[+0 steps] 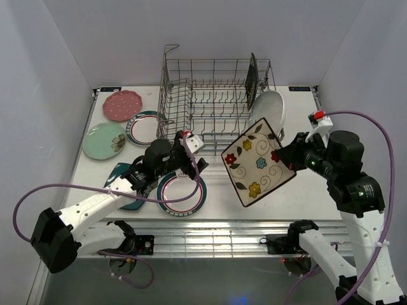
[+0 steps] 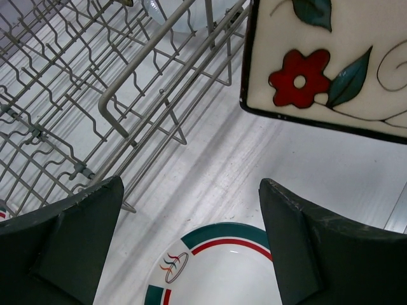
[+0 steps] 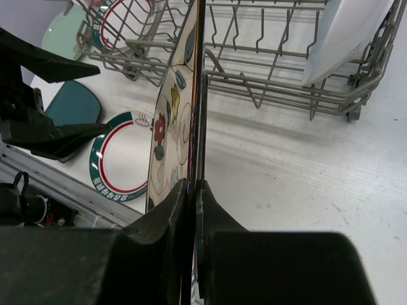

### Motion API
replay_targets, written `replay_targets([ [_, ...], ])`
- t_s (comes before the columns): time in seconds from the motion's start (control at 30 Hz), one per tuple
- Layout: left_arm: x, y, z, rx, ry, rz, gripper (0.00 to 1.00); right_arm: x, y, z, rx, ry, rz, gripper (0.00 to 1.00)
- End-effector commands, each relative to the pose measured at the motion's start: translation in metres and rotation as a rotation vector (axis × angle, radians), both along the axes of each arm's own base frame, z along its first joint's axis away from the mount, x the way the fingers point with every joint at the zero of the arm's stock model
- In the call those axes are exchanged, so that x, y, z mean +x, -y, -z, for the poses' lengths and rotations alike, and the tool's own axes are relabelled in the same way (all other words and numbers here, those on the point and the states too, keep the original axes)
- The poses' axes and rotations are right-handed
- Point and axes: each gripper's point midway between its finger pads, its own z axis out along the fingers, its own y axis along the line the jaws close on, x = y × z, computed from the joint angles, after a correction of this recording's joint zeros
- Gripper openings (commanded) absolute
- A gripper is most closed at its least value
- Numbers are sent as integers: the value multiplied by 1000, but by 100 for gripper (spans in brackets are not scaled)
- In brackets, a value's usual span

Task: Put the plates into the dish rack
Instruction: Pick up the plate from the corner of the board.

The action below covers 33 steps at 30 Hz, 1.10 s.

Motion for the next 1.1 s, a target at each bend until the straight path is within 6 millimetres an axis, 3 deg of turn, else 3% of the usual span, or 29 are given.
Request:
replay_targets([
  [0.0,-1,-6,-10,-41,16,-17,98,2,-13,-97,148,254,-40,8],
  [0.23,3,-15,-13,-55,28,-49,98,12,-16,-136,193,288,-24,8],
  [0.5,3,-17,-10,-56,17,-49,98,43,-18,-168,234,326,22,8],
  [0.83,6,-17,-3,-44,5,-57,98,115,-28,-191,245,343,75,8],
  [0.9,7,-17,-2,-43,4,-57,98,122,-28,-203,254,375,79,8],
  [1.07,9,-17,3,-34,-2,-64,98,160,-25,-206,216,380,141,8],
])
